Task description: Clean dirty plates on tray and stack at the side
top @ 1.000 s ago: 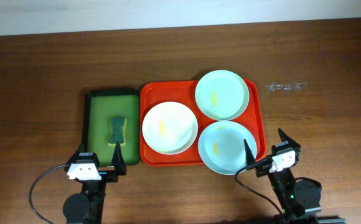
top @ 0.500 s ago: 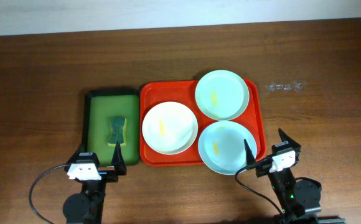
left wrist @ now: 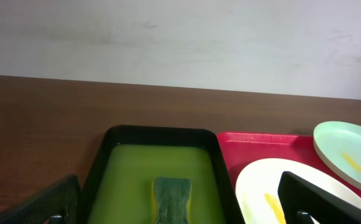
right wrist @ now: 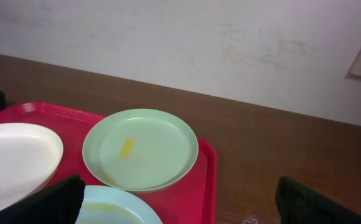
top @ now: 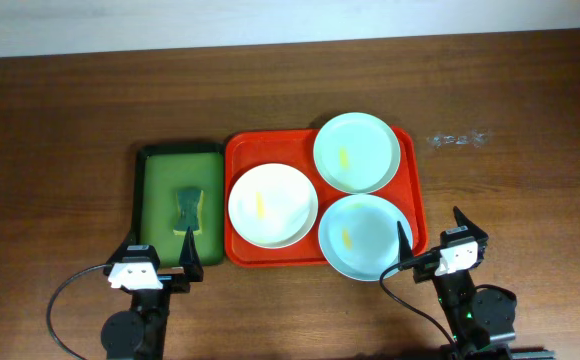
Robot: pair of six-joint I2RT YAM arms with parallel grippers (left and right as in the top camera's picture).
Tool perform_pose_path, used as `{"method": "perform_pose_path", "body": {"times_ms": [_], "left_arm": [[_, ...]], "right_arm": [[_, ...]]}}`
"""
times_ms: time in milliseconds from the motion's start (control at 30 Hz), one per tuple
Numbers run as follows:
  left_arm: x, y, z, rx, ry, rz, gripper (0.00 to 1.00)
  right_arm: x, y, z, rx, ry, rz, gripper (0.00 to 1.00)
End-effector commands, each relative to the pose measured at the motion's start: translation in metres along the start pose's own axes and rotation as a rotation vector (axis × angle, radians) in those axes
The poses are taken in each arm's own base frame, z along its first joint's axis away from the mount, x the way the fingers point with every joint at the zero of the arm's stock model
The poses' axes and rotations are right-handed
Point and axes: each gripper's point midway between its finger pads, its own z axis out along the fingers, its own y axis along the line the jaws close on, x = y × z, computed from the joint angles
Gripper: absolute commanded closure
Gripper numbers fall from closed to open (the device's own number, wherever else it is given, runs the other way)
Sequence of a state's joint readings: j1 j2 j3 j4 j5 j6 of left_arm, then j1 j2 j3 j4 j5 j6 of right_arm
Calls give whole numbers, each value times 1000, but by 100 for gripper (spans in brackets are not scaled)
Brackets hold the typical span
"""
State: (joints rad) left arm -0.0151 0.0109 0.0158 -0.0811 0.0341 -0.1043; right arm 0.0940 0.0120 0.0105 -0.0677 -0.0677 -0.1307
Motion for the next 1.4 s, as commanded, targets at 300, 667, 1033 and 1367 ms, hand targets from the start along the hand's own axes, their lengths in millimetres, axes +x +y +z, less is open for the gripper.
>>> {"method": "perform_pose_path", "body": {"times_ms": [300,667,1033,1367], "left_arm": [[2,0,0,0,3,17,1],[3,0,0,0,4,17,1],[3,0,0,0,4,16,1],[-31,-8,-7,29,-58,18,1]], "right_arm": [[3,-4,0,20,9,5,2],[3,-4,0,20,9,5,2],[3,-3,0,20,9,5,2],[-8,0,-2,-7,-11,133,2]]}}
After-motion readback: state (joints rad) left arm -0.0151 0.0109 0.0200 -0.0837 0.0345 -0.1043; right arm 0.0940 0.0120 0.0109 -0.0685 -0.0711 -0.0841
